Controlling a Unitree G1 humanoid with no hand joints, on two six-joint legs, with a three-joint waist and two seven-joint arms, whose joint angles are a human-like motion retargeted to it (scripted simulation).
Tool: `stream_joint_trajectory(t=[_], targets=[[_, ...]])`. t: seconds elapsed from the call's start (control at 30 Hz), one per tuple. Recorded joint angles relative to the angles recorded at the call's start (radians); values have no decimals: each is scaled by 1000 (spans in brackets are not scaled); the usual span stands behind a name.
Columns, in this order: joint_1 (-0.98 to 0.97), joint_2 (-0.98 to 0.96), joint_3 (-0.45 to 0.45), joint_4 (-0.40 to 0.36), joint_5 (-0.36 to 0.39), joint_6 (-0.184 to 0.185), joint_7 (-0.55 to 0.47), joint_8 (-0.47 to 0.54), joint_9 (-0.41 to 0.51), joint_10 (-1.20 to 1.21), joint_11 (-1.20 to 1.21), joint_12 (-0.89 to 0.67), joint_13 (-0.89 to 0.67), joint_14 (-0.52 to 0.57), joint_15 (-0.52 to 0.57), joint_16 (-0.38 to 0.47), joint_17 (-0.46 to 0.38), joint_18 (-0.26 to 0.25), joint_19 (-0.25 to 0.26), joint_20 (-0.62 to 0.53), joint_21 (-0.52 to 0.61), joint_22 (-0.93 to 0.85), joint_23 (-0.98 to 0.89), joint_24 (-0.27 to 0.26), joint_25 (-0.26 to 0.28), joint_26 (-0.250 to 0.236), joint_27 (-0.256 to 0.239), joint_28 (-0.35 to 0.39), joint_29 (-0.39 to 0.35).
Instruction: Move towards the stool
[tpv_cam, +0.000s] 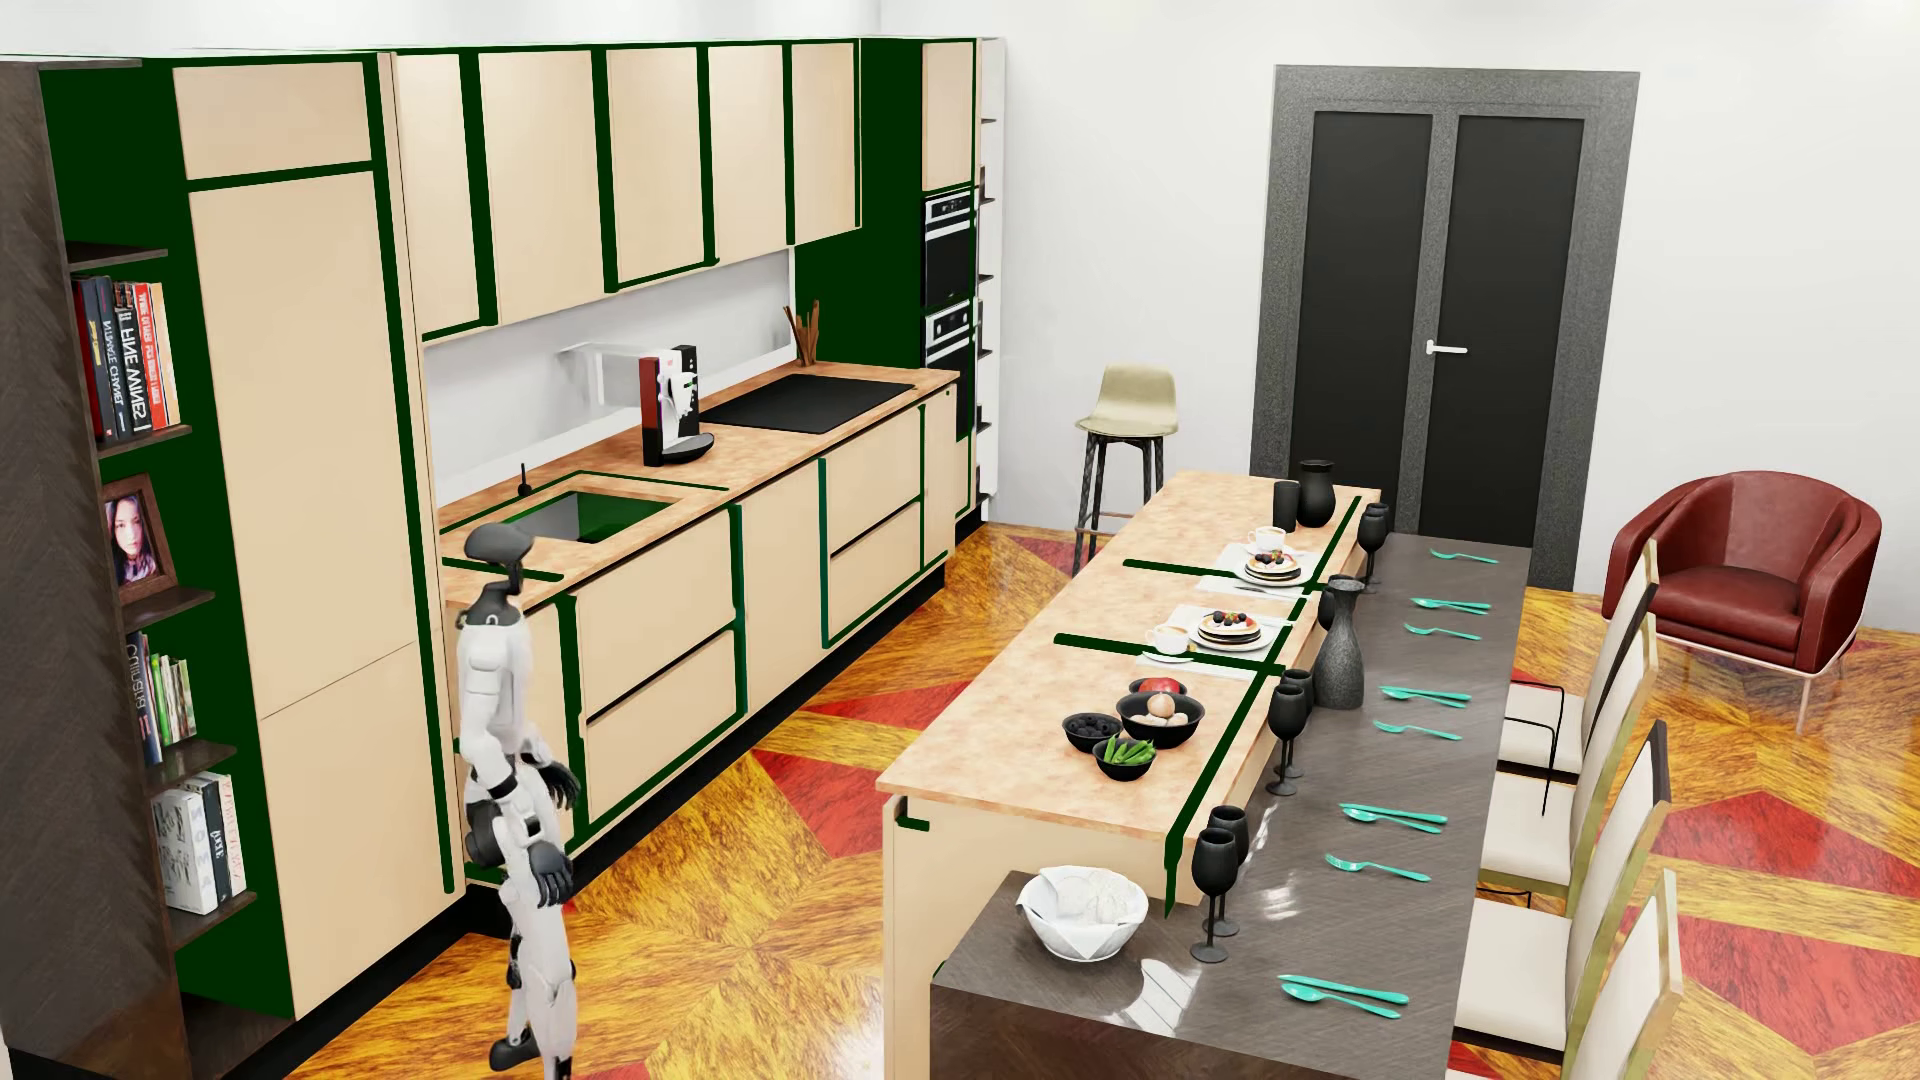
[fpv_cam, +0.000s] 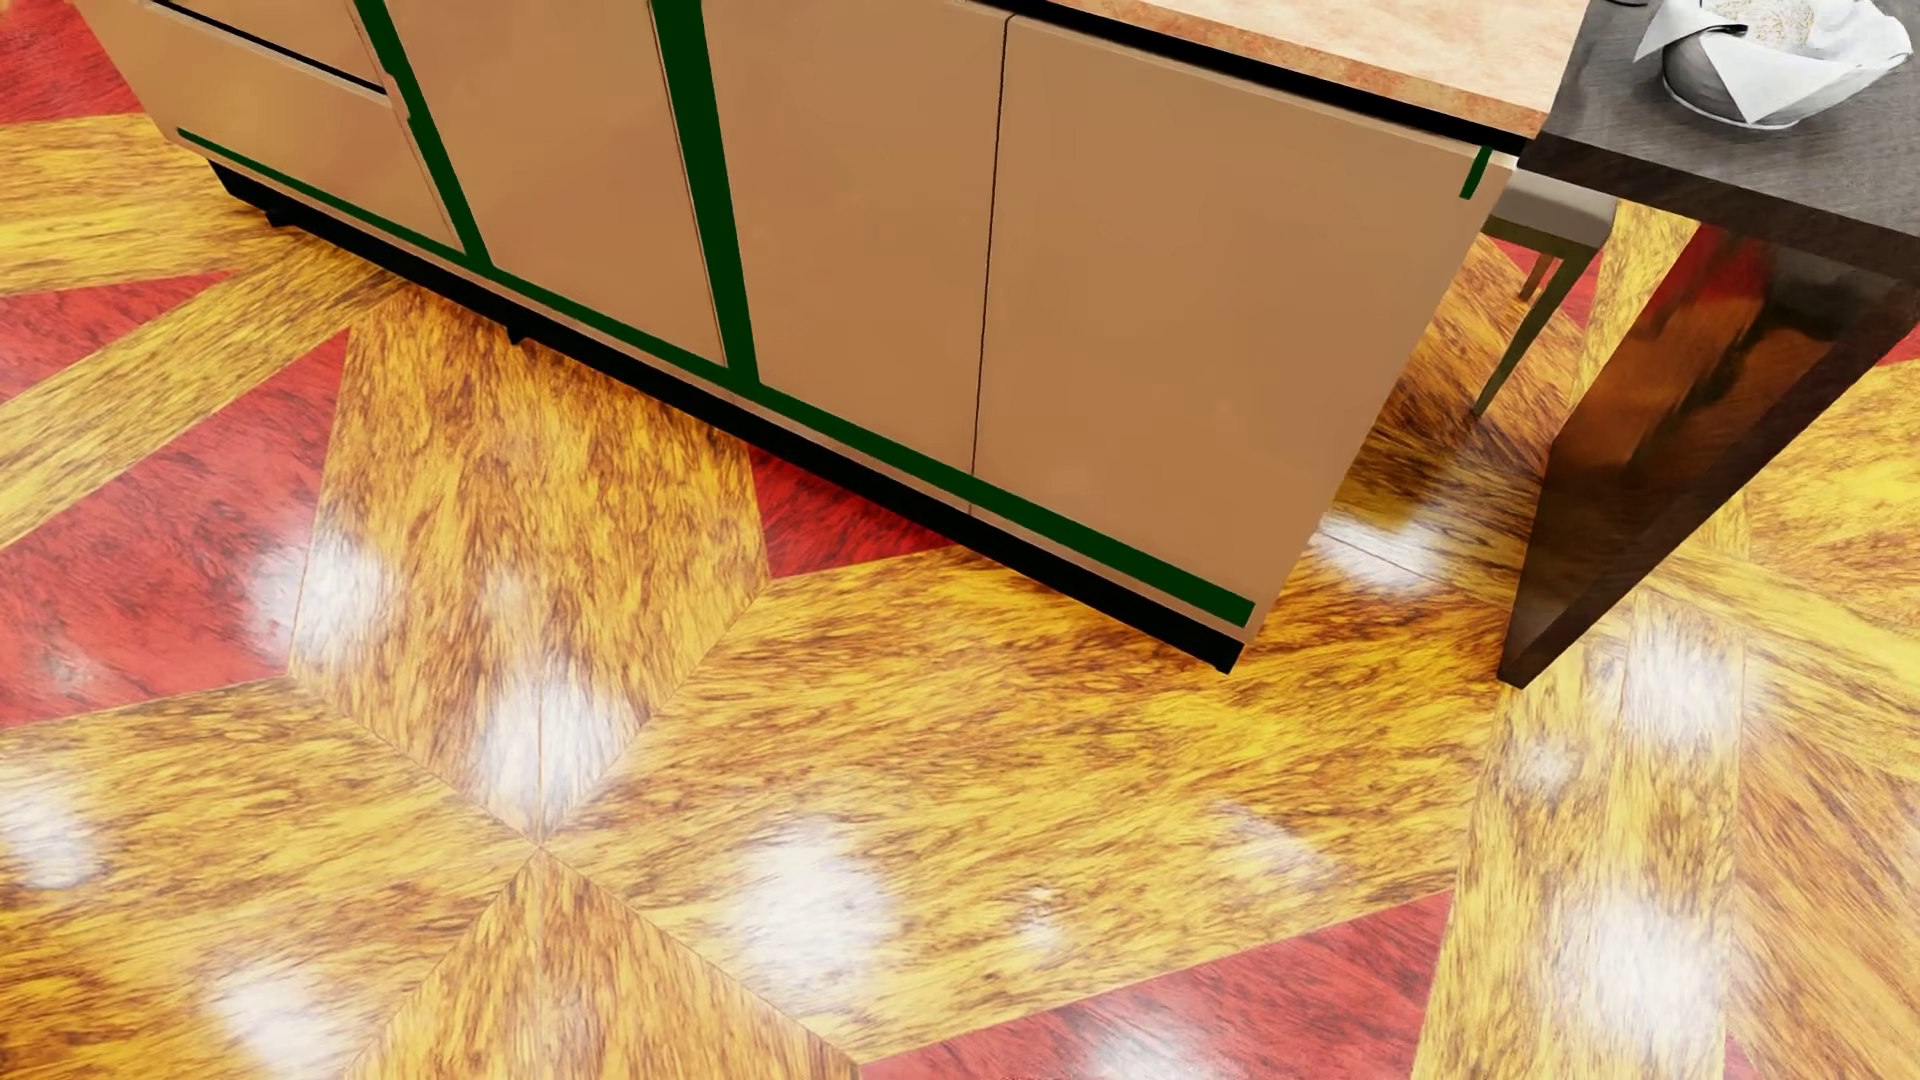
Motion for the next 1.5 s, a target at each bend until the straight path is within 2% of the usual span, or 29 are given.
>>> stream_joint_trajectory(t=[0.07, 0.13, 0.27, 0.37, 0.5, 0.53, 0.6, 0.63, 0.7, 0.73, 0.77, 0.83, 0.87, 0.93, 1.0, 1.07, 1.1, 1.13, 1.17, 1.2, 1.23, 1.27, 1.3, 1.33, 1.37, 1.4, 1.43, 1.47, 1.5], targets=[[15, -7, 0, 8, 18, 5, 36, 36, -1, 1, -5, -15, -18, -17, 2, -5, 25, -3, 3, -1, -1, 11, -60, -16, 1, 21, -22, -37, 27], [27, -9, -1, 15, 32, 12, 60, 61, -2, 7, -6, -15, -38, -37, 5, -4, 38, -2, 7, -24, 20, 10, -96, -8, -22, 12, -35, -51, 65], [44, -9, 5, 14, 36, 27, 76, 83, -6, 9, 2, -28, -47, -73, 13, -17, 41, 7, 19, -56, 44, -31, -86, 11, -112, -1, -27, -79, 23], [42, -12, 11, 3, 27, 39, 70, 87, -11, 7, 4, -5, -43, -99, 20, -26, 39, 14, 40, -50, 21, -81, -61, 1, -107, -10, -20, -117, -8], [38, -8, 24, -23, 11, 58, 51, 79, -20, -17, -20, 80, -74, -106, 47, -28, 51, 25, 88, -42, -6, -147, -103, -42, -71, 2, -40, -72, -142], [34, -5, 28, -30, 5, 63, 41, 74, -23, -21, -30, 117, -97, -107, 55, -25, 64, 25, 103, -38, -14, -151, -111, -49, -42, -3, -45, -60, -140], [20, -6, 36, -49, -17, 75, 10, 68, -29, -19, -26, 163, -140, -117, 72, -27, 77, 27, 131, -34, -16, -145, -139, -56, 17, 3, -37, -50, -30], [12, -20, 37, -61, -30, 81, -13, 88, -30, -16, -7, 180, -163, -124, 91, -29, 74, 36, 111, -30, -3, -137, -158, -59, 23, 1, -28, -45, 44], [1, -92, 27, -88, -33, 94, -72, 225, -28, -7, 98, 211, -199, -135, 90, -39, 59, 65, -54, -7, 33, -129, -193, -76, -6, -28, -30, -9, 141], [-1, -153, 17, -99, 0, 101, -104, 339, -25, -3, 203, 221, -209, -141, 56, -45, 54, 75, -99, 12, 48, -129, -200, -96, -28, -47, -37, 19, 159], [-2, -224, 5, -107, 76, 108, -138, 474, -22, 1, 335, 226, -210, -147, 15, -46, 52, 83, -73, 26, 57, -130, -198, -115, -49, -65, -40, 46, 167], [4, -348, -15, -123, 275, 117, -206, 655, -17, 3, 569, 205, -177, -154, -32, -21, 51, 112, 50, 19, 49, -139, -188, -133, -74, -95, -34, 74, 171], [13, -402, -22, -135, 373, 119, -239, 688, -16, -1, 639, 180, -143, -157, -50, 4, 50, 126, 89, -1, 32, -146, -184, -131, -75, -109, -30, 76, 167], [41, -492, -37, -163, 459, 118, -308, 616, -14, -16, 636, 104, -53, -164, -52, 65, 47, 144, 157, -63, -8, -168, -167, -113, -61, -133, -26, 71, 157], [77, -561, -60, -202, 529, 115, -394, 564, -8, -18, 481, 3, 61, -188, -54, 119, 35, 164, 199, -143, -42, -193, -139, -94, -53, -162, -9, 72, 169], [130, -568, -92, -233, 607, 115, -478, 631, 1, -3, 211, -83, 158, -202, -49, 148, 30, 181, 242, -232, -58, -232, -103, -67, -86, -178, 49, 62, 230], [160, -548, -111, -234, 626, 118, -506, 673, 5, 5, 101, -109, 203, -178, -21, 154, 27, 182, 243, -276, -61, -258, -88, -56, -120, -177, 70, 46, 272], [177, -528, -130, -237, 626, 123, -525, 688, 12, 47, 110, -132, 238, -131, 29, 157, 32, 186, 73, -321, -72, -270, -79, -65, -157, -169, 93, 31, 305], [172, -513, -148, -245, 598, 130, -543, 663, 23, 134, 162, -128, 267, -57, -22, 157, 44, 185, 38, -358, -96, -285, -73, -88, -185, -159, 110, 21, 319], [133, -478, -167, -240, 564, 138, -537, 647, 34, 274, 207, -104, 288, 100, -68, 154, 63, 28, 12, -393, -134, -298, -69, -118, -197, -149, 123, 11, 311], [69, -428, -179, -250, 525, 143, -562, 632, 43, 449, 225, -74, 304, 296, -121, 157, 88, -278, -12, -433, -170, -304, -66, -136, -196, -137, 129, -16, 297], [-29, -364, -193, -246, 471, 146, -480, 600, 49, 647, 222, -49, 307, 417, -172, 169, 115, -312, -9, -469, -191, -307, -61, -125, -188, -121, 121, -59, 293], [-138, -285, -190, -205, 429, 148, -467, 569, 53, 808, 192, -24, 293, 373, -211, 175, 133, -314, 7, -481, -189, -305, -51, -96, -184, -107, 106, -84, 300], [-254, -192, -172, -126, 403, 151, -448, 544, 54, 907, 141, 6, 261, 301, -238, 158, 134, -319, 26, -454, -163, -290, -39, -77, -189, -90, 90, -62, 311], [-356, -94, -144, -42, 389, 153, -418, 525, 52, 927, 83, 42, 215, 228, -261, 125, 124, -294, 44, -389, -126, -258, -22, -93, -212, -74, 72, -2, 322], [-451, 2, -112, 22, 380, 151, -384, 505, 49, 886, 32, 67, 166, 182, -287, 91, 105, -219, 59, -302, -84, -214, -24, -133, -241, -51, 53, 68, 332], [-536, 93, -81, 48, 376, 148, -377, 484, 45, 799, -4, 82, 114, 157, -323, 70, 76, -173, 73, -215, -42, -176, -48, -174, -257, -24, 34, 125, 338], [-599, 185, -54, 54, 373, 143, -390, 465, 43, 668, -30, 89, 62, 140, -368, 61, 35, -143, 88, -152, -18, -156, -90, -208, -265, 7, 7, 164, 336], [-630, 278, -30, 51, 367, 138, -408, 452, 44, 480, -58, 116, -4, 167, -403, 77, -5, -123, 111, -100, -7, -159, -130, -238, -260, 4, -14, 168, 321]])
